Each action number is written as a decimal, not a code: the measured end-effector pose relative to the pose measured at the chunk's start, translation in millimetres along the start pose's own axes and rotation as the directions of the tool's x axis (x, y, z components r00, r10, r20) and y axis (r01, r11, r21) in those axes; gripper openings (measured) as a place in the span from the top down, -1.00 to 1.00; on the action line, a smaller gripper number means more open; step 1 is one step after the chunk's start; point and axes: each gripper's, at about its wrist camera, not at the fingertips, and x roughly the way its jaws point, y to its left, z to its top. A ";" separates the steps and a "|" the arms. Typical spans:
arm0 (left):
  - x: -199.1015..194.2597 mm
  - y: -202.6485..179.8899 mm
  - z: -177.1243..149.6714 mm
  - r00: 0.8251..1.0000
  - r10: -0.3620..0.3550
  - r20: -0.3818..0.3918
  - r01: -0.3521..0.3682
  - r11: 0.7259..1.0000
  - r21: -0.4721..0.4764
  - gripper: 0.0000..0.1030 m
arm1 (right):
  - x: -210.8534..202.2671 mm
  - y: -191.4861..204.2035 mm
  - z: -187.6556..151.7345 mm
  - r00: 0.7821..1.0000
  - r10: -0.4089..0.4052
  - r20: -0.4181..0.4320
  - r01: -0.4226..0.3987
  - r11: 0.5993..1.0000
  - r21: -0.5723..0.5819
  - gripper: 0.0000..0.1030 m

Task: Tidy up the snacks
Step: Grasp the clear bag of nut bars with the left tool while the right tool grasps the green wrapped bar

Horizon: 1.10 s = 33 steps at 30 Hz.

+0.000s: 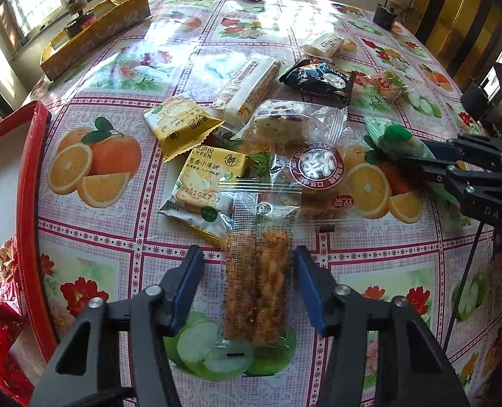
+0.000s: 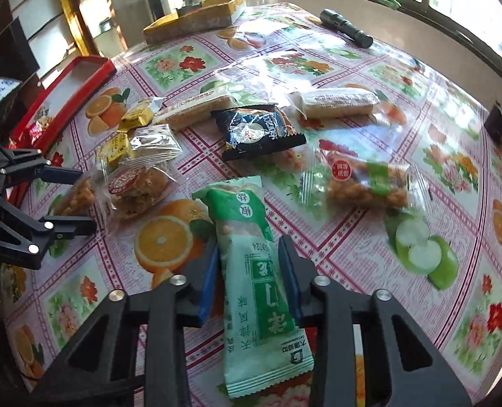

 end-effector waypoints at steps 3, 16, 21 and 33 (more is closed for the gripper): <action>-1.9 -1.1 -1.8 1.000 0.000 0.004 0.000 1.000 0.000 0.35 | -7.5 4.6 -12.2 1.000 0.023 0.016 -0.024 0.995 0.097 0.41; -32.7 -13.5 -24.6 0.988 0.134 0.072 -0.136 0.990 0.031 0.36 | -45.5 35.2 -61.9 0.978 0.064 0.200 -0.129 0.935 0.331 0.54; -46.4 -11.4 -31.6 0.978 0.177 0.110 -0.181 0.983 0.029 0.36 | -54.5 47.7 -76.7 0.971 0.052 0.231 -0.139 0.915 0.378 0.55; -65.9 -1.1 -45.4 0.957 0.238 0.164 -0.242 0.970 0.007 0.36 | -83.3 76.7 -76.3 0.929 0.103 0.356 -0.244 0.894 0.377 0.56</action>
